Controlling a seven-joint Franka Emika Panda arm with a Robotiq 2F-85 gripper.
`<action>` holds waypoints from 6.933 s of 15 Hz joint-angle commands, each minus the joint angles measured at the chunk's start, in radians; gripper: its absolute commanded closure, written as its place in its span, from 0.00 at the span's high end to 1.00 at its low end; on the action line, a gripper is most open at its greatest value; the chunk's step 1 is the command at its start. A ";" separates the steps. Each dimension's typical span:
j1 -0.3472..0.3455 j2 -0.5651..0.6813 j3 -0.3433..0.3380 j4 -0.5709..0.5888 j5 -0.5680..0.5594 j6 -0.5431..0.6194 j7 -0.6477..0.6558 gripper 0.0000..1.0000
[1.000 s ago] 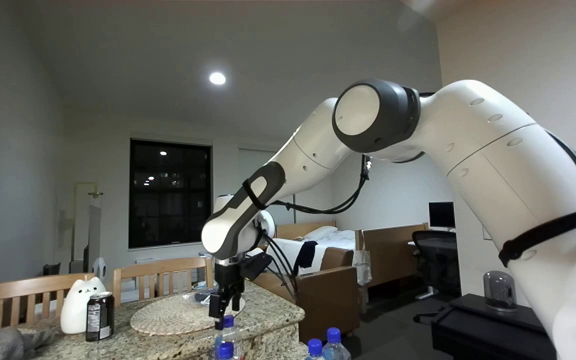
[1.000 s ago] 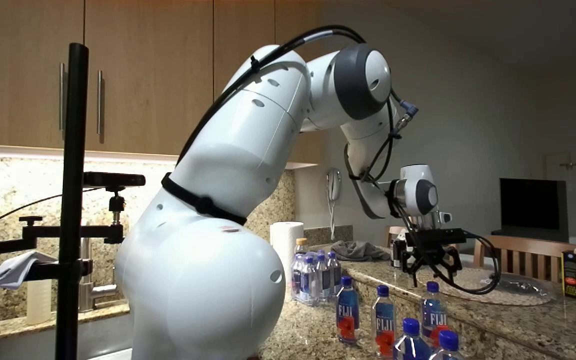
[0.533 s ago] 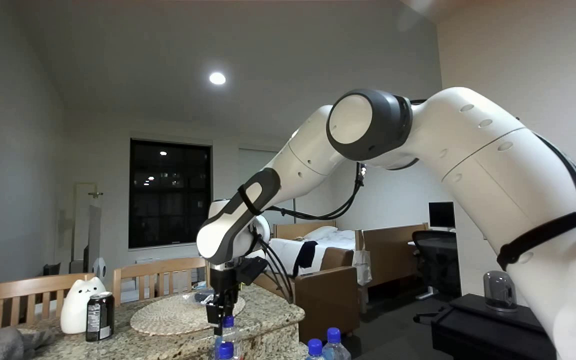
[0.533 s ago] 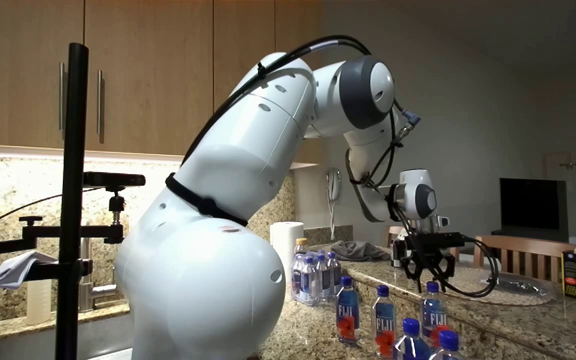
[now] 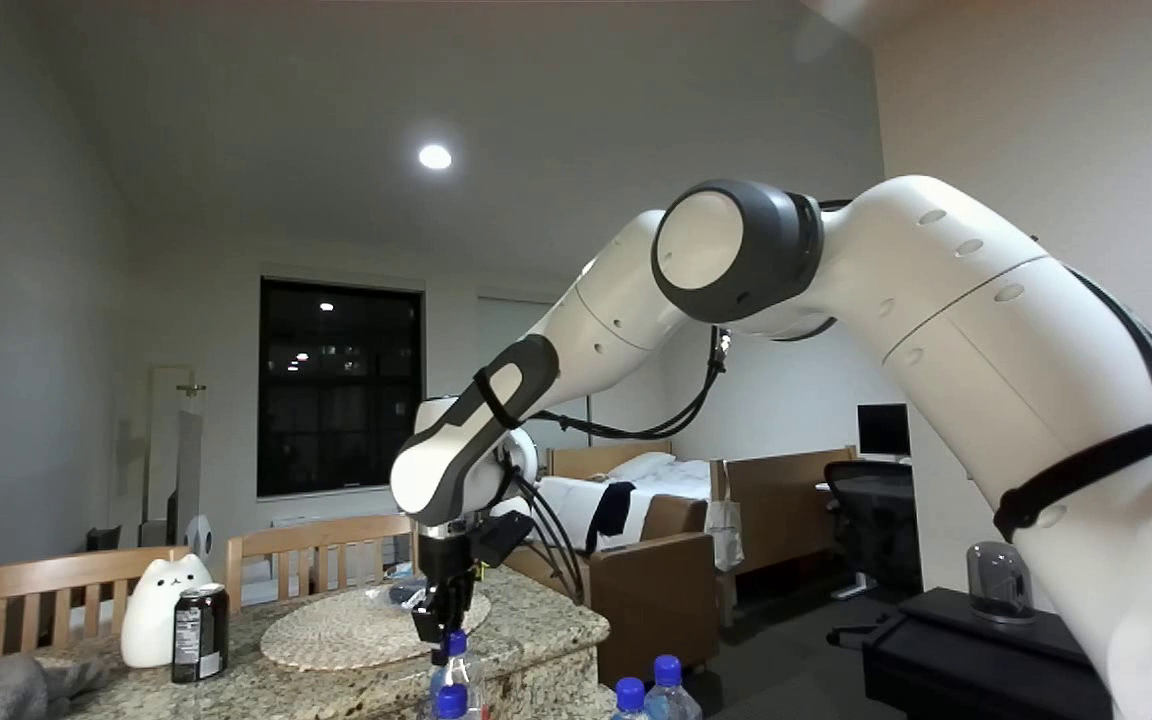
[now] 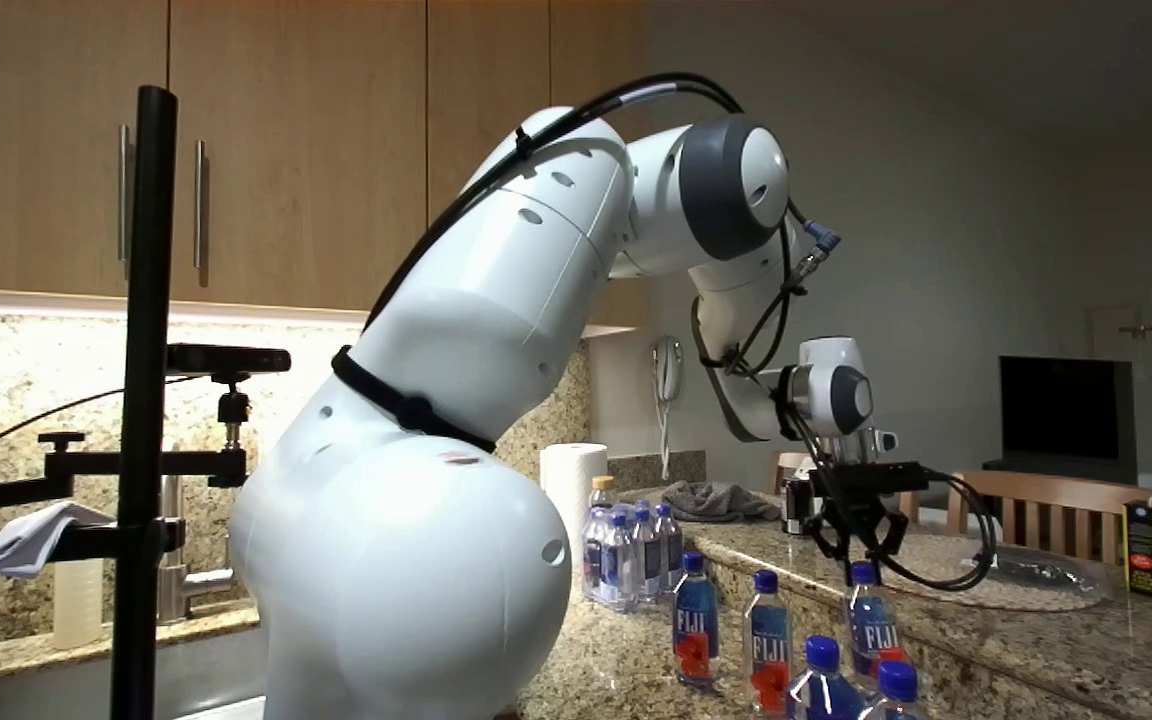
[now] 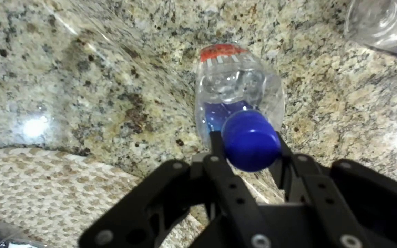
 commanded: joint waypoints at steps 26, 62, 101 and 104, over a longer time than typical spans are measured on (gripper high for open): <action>-0.035 -0.196 -0.032 -0.228 0.178 -0.061 0.176 0.14; -0.043 -0.250 -0.025 -0.342 0.142 -0.002 -0.019 0.60; -0.005 -0.363 -0.039 -0.437 0.179 0.037 0.283 0.14; 0.007 -0.382 -0.045 -0.486 0.162 0.056 0.383 0.14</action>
